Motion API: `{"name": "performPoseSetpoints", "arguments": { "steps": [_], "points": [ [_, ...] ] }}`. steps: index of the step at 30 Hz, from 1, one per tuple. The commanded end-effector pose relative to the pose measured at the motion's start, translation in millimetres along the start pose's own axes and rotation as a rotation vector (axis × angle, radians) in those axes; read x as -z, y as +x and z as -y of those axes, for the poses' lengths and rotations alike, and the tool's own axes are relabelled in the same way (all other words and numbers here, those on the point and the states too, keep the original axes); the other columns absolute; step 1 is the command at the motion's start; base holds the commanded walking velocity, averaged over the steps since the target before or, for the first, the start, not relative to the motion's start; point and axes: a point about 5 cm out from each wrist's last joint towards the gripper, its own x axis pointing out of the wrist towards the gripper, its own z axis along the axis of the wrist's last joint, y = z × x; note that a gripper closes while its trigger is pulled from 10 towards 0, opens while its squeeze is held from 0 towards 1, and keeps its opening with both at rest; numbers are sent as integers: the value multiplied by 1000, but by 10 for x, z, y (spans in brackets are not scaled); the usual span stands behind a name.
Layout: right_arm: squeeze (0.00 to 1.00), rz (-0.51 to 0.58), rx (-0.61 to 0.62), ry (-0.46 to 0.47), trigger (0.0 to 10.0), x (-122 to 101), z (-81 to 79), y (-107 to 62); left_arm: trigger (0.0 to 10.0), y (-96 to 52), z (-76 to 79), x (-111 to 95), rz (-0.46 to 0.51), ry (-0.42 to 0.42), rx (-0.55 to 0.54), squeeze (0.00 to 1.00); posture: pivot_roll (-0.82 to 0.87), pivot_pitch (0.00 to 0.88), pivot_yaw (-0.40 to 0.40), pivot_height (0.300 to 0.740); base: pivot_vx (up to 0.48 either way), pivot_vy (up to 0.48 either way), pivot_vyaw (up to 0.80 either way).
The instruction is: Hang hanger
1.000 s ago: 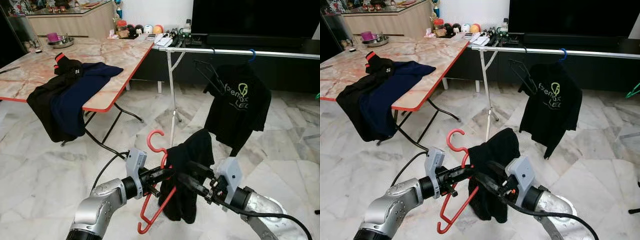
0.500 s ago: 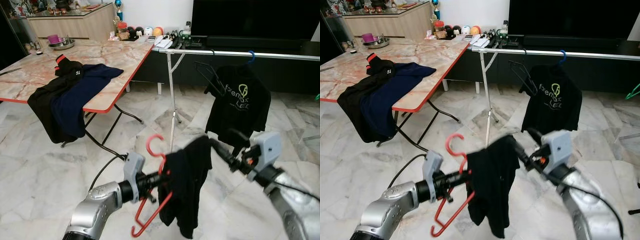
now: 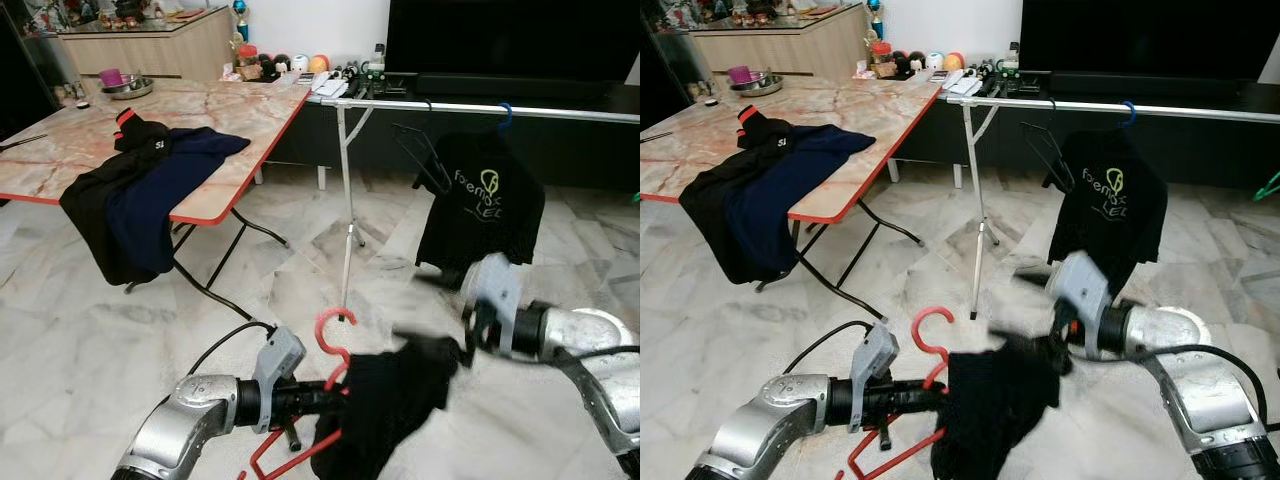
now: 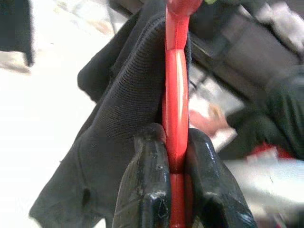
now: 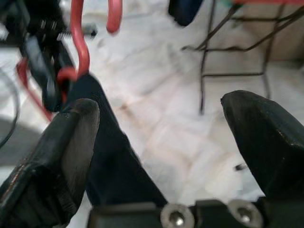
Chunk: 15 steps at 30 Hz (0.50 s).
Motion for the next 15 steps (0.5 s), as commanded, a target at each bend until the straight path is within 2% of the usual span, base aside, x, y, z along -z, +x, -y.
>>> {"name": "performPoseSetpoints", "arguments": {
  "steps": [1, 2, 3, 5, 7, 12, 14, 15],
  "points": [
    [1000, -25, -39, -18, 10000, 11, 16, -24, 10000, 27, 61, -54, 6, 54, 55, 0, 19, 34, 4, 740, 0, 0, 0],
    [1000, -30, -91, -10, 10000, 15, 33, -49, 10000, 34, 50, -41, -14, 62, 62, 0, 15, 31, 2, 740, 0, 0, 0],
    [1000, -30, -91, -10, 10000, 15, 33, -49, 10000, 34, 50, -41, -14, 62, 62, 0, 15, 31, 2, 740, 0, 0, 0],
    [1000, -83, -193, -6, 10000, 47, 70, -87, 10000, 40, 54, -62, -45, 94, 92, 0, 15, 32, -2, 740, 0, 0, 0],
    [1000, -98, -210, -2, 10000, 63, 97, -93, 10000, 37, 57, -80, -64, 119, 103, 0, 17, 33, -5, 740, 0, 0, 0],
    [1000, -116, -274, 11, 10000, 103, 157, -17, 10000, 26, 52, -95, -151, 196, 138, 0, 26, 30, -14, 740, 0, 0, 0],
    [1000, -119, -361, -5, 10000, 119, 97, 32, 10000, 36, 53, -111, -175, 222, 151, 0, 36, 29, -18, 740, 0, 0, 0],
    [600, -121, -380, -5, 10000, 127, 87, 55, 10000, 38, 52, -113, -179, 228, 155, 0, 38, 29, -17, 740, 0, 0, 0]
  ]
}}
